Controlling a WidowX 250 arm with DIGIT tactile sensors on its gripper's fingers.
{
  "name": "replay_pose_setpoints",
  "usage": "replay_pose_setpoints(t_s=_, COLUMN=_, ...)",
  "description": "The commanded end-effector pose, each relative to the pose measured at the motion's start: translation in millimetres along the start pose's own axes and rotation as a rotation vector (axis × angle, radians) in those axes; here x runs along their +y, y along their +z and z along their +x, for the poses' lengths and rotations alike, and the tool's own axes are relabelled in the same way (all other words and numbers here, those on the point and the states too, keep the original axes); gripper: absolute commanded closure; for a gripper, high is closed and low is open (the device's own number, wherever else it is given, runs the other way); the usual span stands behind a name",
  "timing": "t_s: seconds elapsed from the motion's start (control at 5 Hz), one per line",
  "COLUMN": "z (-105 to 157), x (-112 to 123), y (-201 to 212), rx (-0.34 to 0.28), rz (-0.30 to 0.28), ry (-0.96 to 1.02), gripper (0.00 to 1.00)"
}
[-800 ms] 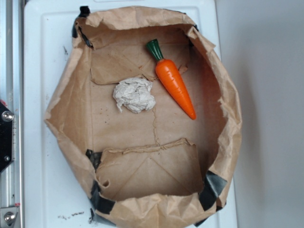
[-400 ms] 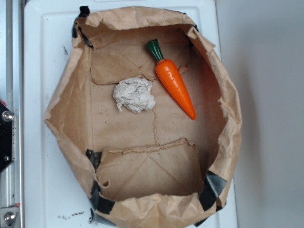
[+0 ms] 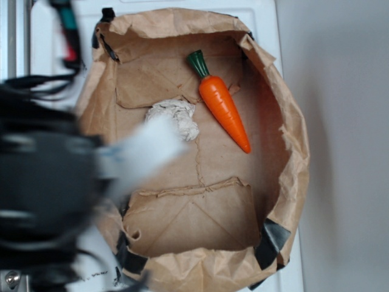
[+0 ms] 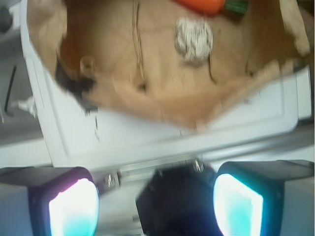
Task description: Grab the white paper.
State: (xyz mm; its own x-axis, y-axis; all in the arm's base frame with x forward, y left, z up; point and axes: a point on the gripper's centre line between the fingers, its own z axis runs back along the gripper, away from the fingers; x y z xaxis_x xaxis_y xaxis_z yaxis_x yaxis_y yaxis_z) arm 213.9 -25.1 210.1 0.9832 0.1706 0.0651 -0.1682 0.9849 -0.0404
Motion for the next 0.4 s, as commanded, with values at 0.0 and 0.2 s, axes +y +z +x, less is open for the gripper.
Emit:
replay_pose_setpoints(t_s=0.0, z=70.2, x=32.2, y=-29.8, rx=-0.148, rz=-0.090, ry=-0.035, gripper=0.00)
replay_pose_setpoints(t_s=0.2, z=81.7, x=52.1, y=-64.4, rx=-0.048, rz=-0.049, ry=0.061, gripper=0.00)
